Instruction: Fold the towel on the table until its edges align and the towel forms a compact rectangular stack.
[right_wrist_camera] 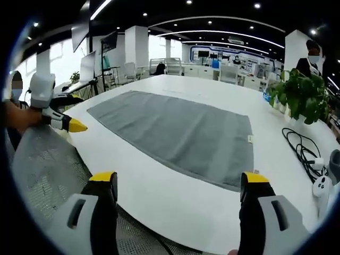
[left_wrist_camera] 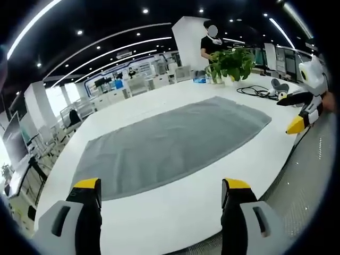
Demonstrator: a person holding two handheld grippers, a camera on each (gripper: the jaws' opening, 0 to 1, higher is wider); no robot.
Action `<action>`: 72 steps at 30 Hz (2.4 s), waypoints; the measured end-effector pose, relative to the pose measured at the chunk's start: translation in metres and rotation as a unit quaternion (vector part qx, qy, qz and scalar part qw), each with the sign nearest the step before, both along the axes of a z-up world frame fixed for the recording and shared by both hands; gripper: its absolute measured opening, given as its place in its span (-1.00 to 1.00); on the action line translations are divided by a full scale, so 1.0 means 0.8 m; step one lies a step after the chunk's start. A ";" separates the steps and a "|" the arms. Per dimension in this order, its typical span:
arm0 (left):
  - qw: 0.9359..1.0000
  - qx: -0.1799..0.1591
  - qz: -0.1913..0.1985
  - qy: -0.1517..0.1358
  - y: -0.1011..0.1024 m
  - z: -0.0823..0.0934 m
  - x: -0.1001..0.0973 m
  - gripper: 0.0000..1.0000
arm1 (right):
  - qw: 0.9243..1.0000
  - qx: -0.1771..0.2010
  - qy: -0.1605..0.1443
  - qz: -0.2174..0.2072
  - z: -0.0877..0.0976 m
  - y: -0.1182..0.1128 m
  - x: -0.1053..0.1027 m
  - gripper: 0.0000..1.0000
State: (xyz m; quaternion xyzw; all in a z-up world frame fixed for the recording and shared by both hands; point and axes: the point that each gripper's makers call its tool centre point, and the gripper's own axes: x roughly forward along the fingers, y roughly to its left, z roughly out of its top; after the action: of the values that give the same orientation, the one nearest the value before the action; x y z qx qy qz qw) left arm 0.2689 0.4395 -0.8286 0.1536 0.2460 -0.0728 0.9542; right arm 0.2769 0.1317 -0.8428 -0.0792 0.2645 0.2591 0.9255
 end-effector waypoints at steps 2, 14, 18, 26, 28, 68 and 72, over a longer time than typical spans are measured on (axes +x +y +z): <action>1.000 0.001 0.002 0.001 0.001 -0.001 0.000 0.93 | 1.000 0.005 -0.002 0.000 0.001 0.001 0.002 0.95; 1.000 -0.002 0.011 -0.010 0.002 0.007 -0.003 0.94 | 1.000 0.015 -0.009 0.003 0.006 0.005 0.002 0.94; 1.000 0.001 0.013 -0.008 0.002 0.008 -0.003 0.94 | 1.000 0.015 -0.001 0.006 0.004 0.008 0.003 0.92; 1.000 -0.004 0.017 -0.015 0.002 0.012 -0.002 0.94 | 1.000 0.016 -0.002 0.012 0.006 0.011 0.001 0.94; 1.000 -0.001 0.013 -0.014 0.001 0.012 -0.003 0.94 | 1.000 0.013 0.000 0.013 0.004 0.011 0.000 0.94; 1.000 -0.001 0.019 -0.013 0.014 0.002 0.002 0.88 | 1.000 0.013 -0.004 0.015 0.008 0.011 -0.002 0.95; 0.999 0.000 0.025 -0.019 0.016 0.006 0.002 0.91 | 1.000 0.015 -0.009 0.023 0.010 0.014 -0.003 0.95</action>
State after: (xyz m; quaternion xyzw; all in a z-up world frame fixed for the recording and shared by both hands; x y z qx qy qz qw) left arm 0.2709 0.4524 -0.8241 0.1484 0.2315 -0.0456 0.9604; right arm 0.2743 0.1427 -0.8347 -0.0735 0.2503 0.2836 0.9228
